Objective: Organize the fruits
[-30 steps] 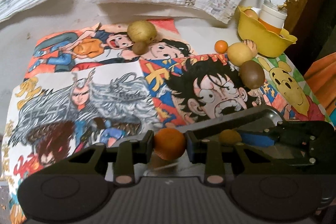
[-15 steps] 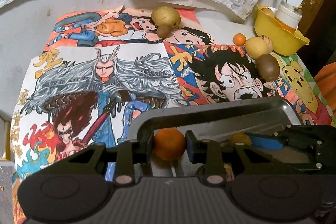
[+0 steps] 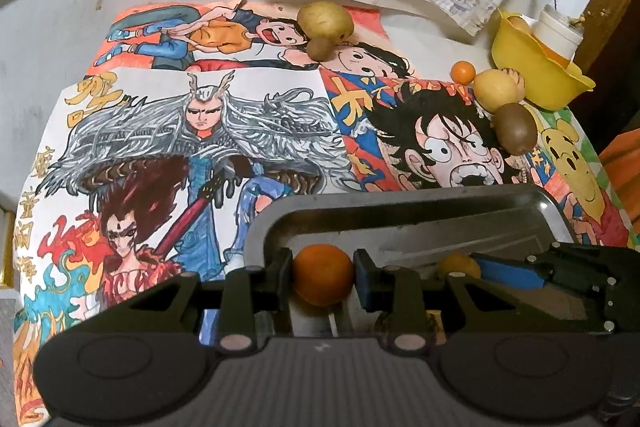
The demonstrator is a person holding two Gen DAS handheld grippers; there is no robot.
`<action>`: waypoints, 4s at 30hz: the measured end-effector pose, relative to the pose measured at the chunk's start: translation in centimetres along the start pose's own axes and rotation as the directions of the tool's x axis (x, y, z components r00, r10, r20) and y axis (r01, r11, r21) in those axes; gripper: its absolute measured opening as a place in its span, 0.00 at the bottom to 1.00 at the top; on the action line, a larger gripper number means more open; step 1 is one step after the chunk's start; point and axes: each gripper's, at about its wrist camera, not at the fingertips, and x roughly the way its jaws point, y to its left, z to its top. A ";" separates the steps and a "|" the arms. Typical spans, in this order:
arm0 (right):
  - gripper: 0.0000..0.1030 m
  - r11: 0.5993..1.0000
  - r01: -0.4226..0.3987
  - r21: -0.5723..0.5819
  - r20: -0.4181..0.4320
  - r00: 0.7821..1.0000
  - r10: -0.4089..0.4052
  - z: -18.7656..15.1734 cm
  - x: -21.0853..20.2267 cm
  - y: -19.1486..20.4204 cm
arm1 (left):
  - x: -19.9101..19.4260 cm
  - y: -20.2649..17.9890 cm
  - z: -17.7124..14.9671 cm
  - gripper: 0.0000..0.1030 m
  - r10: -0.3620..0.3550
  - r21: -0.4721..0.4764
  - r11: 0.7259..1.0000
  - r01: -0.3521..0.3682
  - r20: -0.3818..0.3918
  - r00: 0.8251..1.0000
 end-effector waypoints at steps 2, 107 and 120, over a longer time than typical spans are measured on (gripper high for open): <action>0.30 1.000 0.001 0.002 0.002 1.000 -0.001 -0.2 -0.1 0.0 | -0.1 0.0 -0.1 0.36 -0.001 -0.003 1.000 0.001 -0.001 1.000; 0.99 0.958 0.266 0.105 0.112 0.954 -0.277 4.1 -3.3 -11.7 | 2.2 -7.7 9.1 1.00 0.007 0.403 0.914 -0.051 0.110 0.994; 0.95 0.911 0.329 0.247 0.078 0.931 -0.357 6.0 1.7 -12.8 | 8.1 -4.0 12.7 0.99 0.047 0.342 0.934 -0.100 0.160 0.986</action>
